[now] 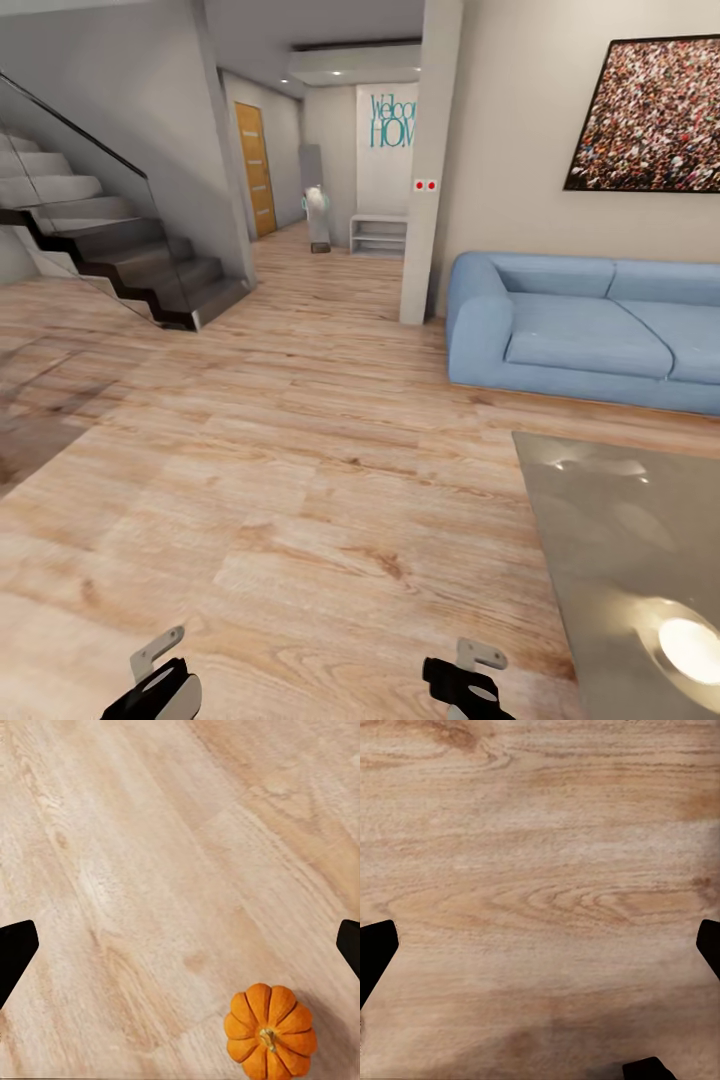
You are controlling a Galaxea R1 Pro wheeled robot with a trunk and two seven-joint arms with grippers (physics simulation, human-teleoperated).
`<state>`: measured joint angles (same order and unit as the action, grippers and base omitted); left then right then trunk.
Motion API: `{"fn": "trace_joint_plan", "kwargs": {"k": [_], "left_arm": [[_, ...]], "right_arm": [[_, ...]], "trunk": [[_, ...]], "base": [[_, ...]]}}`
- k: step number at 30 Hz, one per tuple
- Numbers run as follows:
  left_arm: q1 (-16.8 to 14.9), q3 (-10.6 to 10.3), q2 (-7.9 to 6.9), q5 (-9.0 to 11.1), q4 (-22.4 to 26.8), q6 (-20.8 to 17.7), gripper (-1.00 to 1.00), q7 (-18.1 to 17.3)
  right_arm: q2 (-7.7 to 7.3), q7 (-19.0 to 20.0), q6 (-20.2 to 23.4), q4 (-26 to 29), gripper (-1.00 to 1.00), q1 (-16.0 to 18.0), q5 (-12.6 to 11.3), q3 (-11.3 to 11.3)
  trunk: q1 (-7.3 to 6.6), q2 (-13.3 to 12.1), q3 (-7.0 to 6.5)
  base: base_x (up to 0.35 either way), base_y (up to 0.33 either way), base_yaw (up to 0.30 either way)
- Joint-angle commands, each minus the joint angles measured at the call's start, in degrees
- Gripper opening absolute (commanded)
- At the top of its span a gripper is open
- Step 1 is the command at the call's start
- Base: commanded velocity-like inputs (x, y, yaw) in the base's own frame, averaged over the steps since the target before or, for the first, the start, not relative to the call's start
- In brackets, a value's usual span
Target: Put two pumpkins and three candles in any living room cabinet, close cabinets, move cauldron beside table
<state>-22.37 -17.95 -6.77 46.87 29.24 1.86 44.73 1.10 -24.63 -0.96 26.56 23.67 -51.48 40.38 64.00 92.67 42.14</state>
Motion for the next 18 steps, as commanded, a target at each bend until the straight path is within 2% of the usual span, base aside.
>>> {"fn": "trace_joint_plan", "kwargs": {"k": [1,8,18], "left_arm": [[-0.04,-0.46,-0.08,0.56,0.08,0.21,1.00,0.36],[-0.04,-0.42,-0.09,0.66,0.15,0.23,1.00,0.39],[-0.04,-0.42,-0.09,0.76,0.18,0.23,1.00,0.38]], "right_arm": [[-0.05,-0.42,-0.10,0.07,1.00,0.06,-0.46,0.48],[-0.05,-0.42,-0.07,0.07,1.00,0.06,-0.47,0.49],[-0.05,-0.42,0.08,0.07,1.00,0.06,-0.46,0.49]], "trunk": [[0.00,0.03,0.05],[0.00,0.03,0.05],[0.00,0.03,0.05]], "base": [[-0.009,-0.011,0.192],[-0.042,-0.055,0.068],[-0.069,-0.035,0.262]]}}
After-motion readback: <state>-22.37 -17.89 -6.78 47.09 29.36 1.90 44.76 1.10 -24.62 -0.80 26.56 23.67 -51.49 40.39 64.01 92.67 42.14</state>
